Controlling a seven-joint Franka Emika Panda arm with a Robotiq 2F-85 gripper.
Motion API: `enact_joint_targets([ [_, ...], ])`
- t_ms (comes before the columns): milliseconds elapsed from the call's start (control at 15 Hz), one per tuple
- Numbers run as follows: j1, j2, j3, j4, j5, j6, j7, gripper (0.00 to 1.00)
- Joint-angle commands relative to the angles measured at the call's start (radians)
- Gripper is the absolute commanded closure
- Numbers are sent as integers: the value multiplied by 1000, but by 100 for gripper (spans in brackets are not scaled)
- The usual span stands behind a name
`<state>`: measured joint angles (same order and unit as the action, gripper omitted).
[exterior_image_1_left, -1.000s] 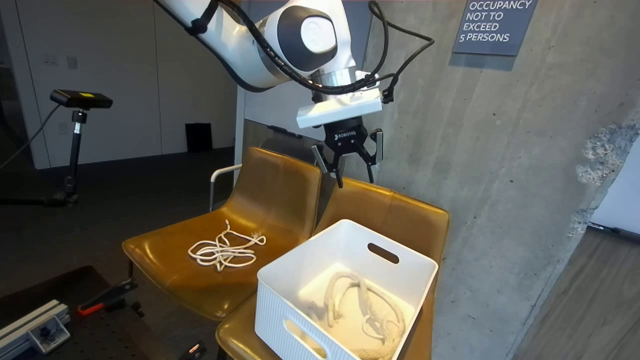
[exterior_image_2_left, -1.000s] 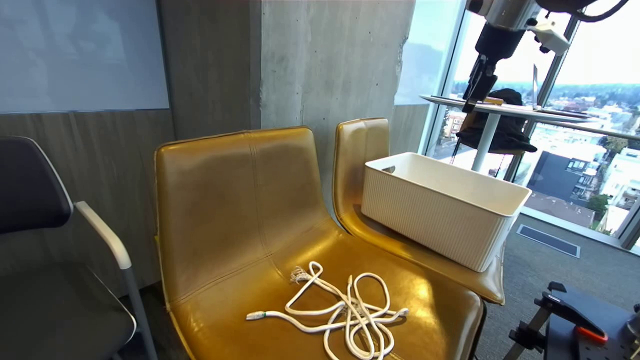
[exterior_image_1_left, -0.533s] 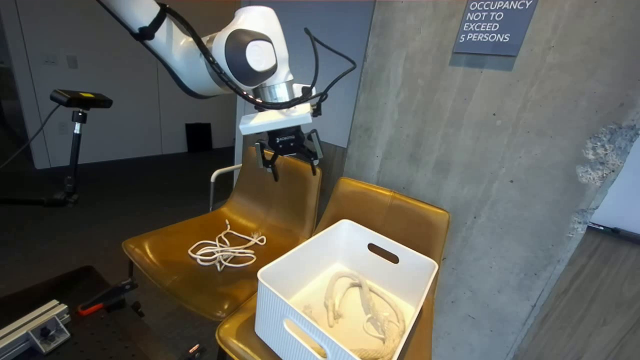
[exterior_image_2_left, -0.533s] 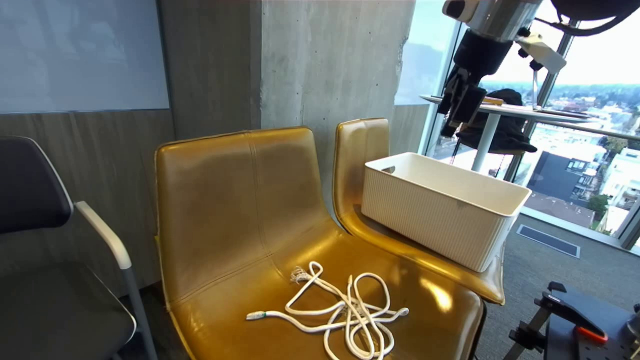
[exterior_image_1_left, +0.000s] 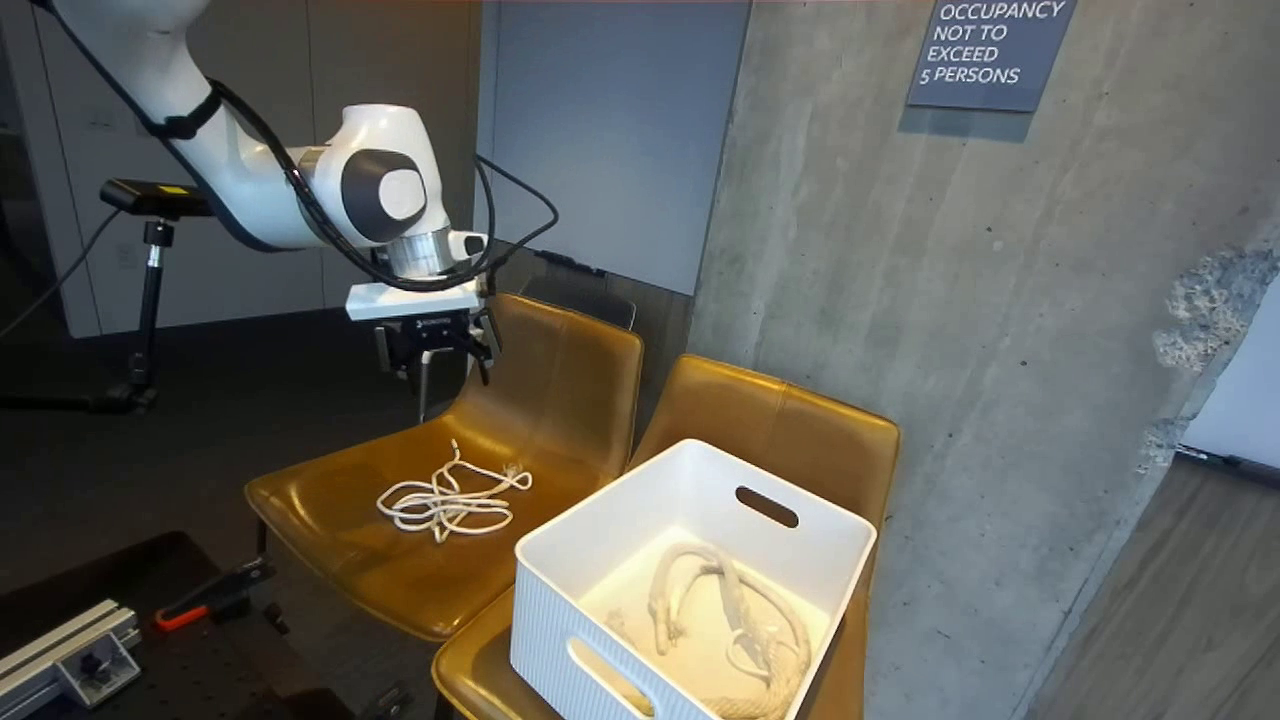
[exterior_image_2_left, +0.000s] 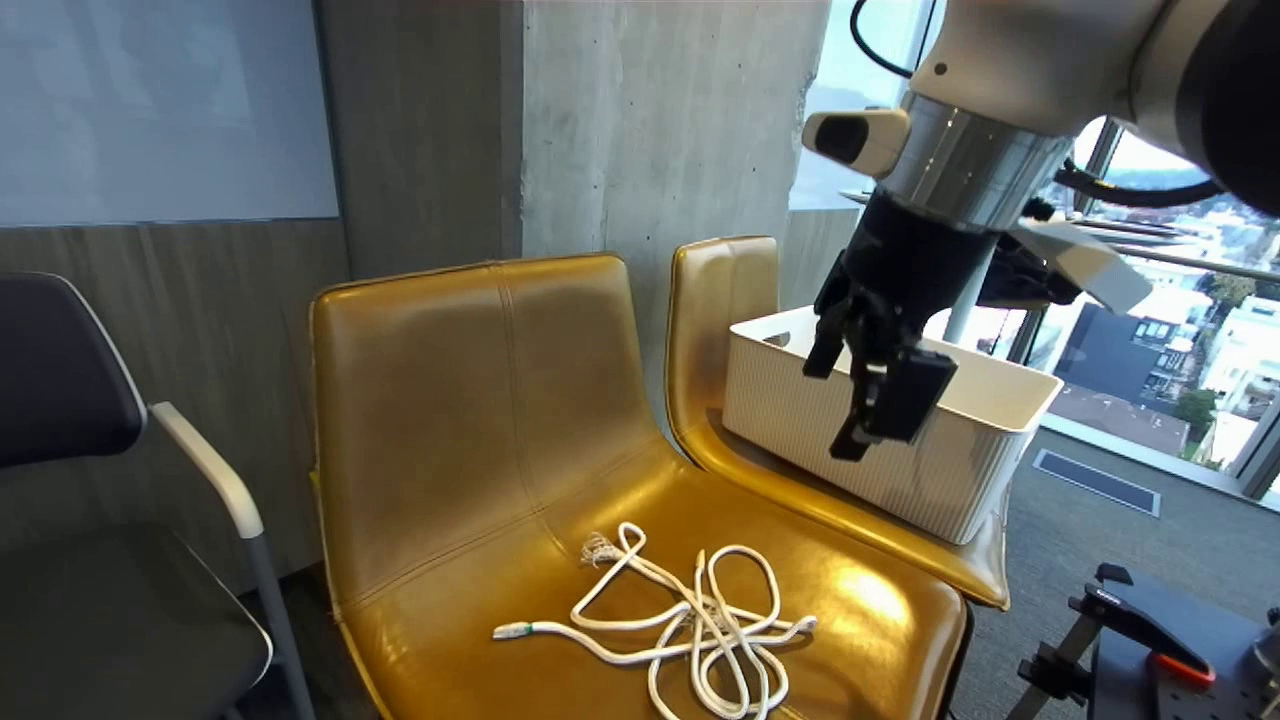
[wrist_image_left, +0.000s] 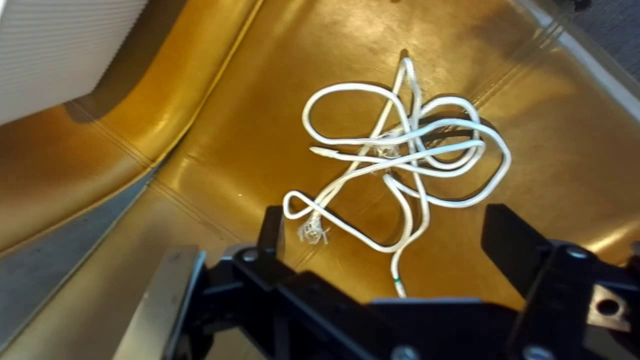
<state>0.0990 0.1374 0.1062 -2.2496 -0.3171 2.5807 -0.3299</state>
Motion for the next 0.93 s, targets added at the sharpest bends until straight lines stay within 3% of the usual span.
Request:
enact_joint_targets([
  [0,27,105,20,9,-3,88,28,0],
  [333,68,306,6,105,-35,157,50,0],
  [867,79,621,-3,372,-10,124,30,0],
])
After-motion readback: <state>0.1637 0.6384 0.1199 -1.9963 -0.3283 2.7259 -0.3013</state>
